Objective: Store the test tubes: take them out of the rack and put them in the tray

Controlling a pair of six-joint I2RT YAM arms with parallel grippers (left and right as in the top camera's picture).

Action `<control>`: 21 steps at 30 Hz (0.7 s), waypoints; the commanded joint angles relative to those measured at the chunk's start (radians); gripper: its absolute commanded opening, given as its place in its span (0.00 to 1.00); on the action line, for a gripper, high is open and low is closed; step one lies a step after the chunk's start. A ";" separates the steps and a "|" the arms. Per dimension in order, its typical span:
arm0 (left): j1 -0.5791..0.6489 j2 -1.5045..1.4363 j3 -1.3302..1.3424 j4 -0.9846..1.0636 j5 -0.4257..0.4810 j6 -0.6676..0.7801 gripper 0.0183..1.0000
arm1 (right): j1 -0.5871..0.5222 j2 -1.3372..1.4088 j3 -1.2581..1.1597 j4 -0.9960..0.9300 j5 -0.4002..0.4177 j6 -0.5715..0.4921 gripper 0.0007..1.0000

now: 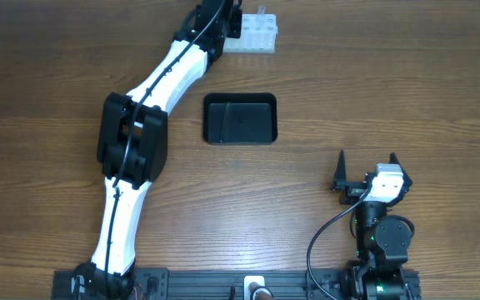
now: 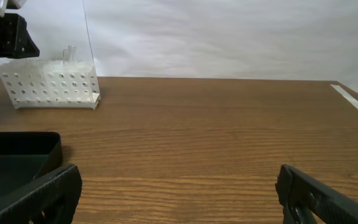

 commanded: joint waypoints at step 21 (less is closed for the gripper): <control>-0.019 -0.124 0.033 -0.038 -0.049 0.004 0.02 | -0.008 -0.009 -0.005 -0.005 -0.008 -0.005 0.99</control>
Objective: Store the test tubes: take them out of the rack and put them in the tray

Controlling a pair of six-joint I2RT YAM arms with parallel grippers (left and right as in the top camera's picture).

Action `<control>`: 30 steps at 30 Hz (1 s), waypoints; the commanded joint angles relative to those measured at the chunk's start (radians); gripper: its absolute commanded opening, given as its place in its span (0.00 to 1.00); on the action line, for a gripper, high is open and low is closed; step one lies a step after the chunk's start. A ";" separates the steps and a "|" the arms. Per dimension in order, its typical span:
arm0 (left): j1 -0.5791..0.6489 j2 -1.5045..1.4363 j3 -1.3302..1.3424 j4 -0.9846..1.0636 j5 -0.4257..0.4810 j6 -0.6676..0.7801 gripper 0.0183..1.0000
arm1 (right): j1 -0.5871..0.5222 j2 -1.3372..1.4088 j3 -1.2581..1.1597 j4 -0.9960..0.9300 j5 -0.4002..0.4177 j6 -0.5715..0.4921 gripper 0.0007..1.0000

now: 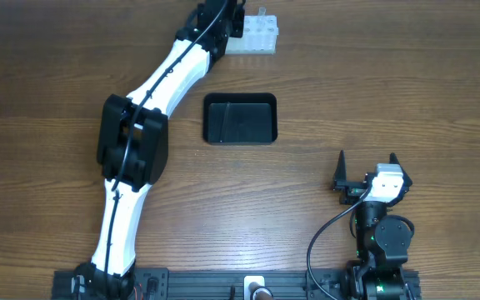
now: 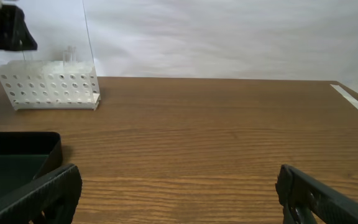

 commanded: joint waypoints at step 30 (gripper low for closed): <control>-0.011 -0.428 0.023 -0.797 0.265 -0.220 0.02 | -0.008 -0.009 -0.005 -0.005 -0.008 -0.004 0.99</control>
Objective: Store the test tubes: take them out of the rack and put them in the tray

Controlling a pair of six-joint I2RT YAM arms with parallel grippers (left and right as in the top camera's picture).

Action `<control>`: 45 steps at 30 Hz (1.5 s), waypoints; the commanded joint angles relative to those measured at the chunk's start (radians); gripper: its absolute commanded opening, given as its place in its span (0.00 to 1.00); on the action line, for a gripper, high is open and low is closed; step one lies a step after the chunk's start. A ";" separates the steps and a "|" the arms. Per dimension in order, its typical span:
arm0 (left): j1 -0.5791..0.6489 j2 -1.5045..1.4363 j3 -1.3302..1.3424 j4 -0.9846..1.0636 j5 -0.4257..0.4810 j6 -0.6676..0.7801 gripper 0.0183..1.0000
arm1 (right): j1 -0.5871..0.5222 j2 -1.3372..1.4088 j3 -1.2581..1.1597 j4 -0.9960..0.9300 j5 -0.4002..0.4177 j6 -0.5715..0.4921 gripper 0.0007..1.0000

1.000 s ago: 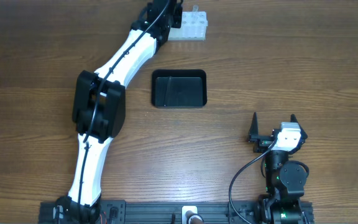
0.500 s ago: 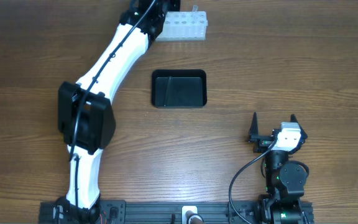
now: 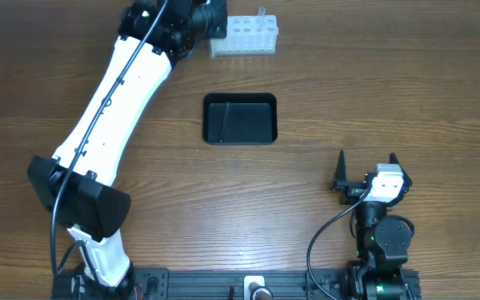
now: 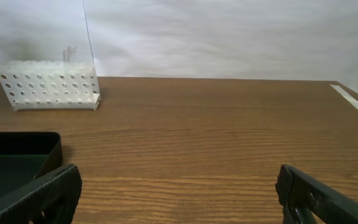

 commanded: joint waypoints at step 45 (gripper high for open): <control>-0.010 0.372 0.000 -0.349 0.218 -0.081 0.02 | -0.008 -0.009 -0.005 -0.005 -0.008 -0.005 0.99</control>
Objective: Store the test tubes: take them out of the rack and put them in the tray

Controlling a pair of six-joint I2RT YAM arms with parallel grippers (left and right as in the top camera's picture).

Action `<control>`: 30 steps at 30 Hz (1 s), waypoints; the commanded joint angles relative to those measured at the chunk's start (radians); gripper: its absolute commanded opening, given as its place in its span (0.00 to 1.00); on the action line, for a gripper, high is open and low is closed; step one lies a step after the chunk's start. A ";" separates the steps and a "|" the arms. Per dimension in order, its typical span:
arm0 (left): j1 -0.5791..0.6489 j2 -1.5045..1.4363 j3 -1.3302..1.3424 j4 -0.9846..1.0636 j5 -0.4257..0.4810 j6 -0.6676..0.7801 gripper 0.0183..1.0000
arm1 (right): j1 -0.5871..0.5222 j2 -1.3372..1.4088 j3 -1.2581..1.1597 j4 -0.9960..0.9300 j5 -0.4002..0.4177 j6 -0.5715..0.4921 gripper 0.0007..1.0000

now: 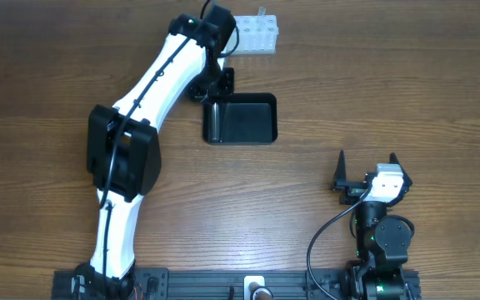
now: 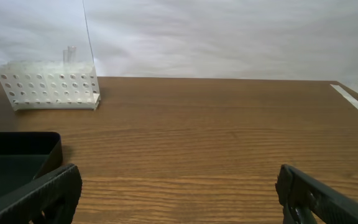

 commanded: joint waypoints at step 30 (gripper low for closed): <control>-0.003 0.102 0.001 0.054 0.030 -0.014 0.27 | -0.008 -0.009 -0.005 -0.005 -0.008 -0.004 0.99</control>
